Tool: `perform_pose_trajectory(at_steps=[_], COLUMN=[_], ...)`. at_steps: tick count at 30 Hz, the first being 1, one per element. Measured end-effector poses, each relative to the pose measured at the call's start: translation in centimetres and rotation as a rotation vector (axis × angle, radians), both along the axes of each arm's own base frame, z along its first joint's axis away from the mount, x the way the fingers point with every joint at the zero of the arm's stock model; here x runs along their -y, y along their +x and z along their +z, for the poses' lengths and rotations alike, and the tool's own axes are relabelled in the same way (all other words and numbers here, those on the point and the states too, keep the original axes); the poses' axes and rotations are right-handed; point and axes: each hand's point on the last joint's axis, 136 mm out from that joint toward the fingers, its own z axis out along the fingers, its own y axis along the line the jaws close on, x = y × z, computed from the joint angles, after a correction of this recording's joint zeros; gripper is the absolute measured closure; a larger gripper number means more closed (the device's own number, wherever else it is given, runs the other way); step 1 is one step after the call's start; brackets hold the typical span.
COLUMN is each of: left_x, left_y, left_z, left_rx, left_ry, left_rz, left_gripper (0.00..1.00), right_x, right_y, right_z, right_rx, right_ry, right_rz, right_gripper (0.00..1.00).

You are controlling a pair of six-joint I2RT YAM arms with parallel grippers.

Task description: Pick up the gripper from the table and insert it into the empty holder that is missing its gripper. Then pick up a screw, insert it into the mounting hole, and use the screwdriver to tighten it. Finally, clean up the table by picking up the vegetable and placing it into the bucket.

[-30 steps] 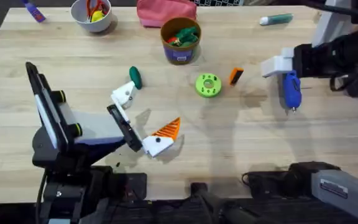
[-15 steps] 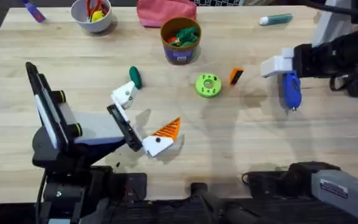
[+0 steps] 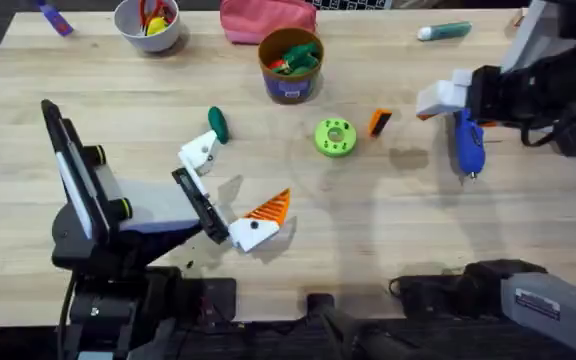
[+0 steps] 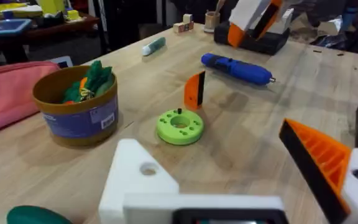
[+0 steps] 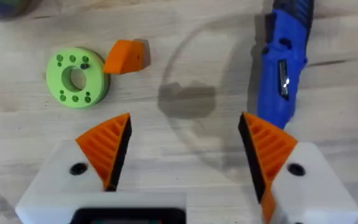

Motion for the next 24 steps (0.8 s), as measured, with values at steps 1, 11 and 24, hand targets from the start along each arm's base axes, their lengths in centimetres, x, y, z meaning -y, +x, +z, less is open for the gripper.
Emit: perform_pose_trajectory(at_steps=[1,11,24], left_x=[0.0,0.0,0.0], left_y=[0.0,0.0,0.0], left_z=[0.0,0.0,0.0], left_rx=[0.000,0.000,0.001], left_ry=[0.000,0.000,0.000], left_rz=[0.000,0.000,0.000], left_gripper=[0.014,0.016,0.015], right_x=[-0.3,-4.0,-5.0], right_y=[-0.1,-0.1,2.8], right_z=[0.0,3.0,1.7], right_rx=[-0.005,0.047,-0.119], right_ry=[-0.001,0.010,-0.044], right_rz=[-0.014,-0.106,-0.179], right_gripper=[0.007,0.008,0.007])
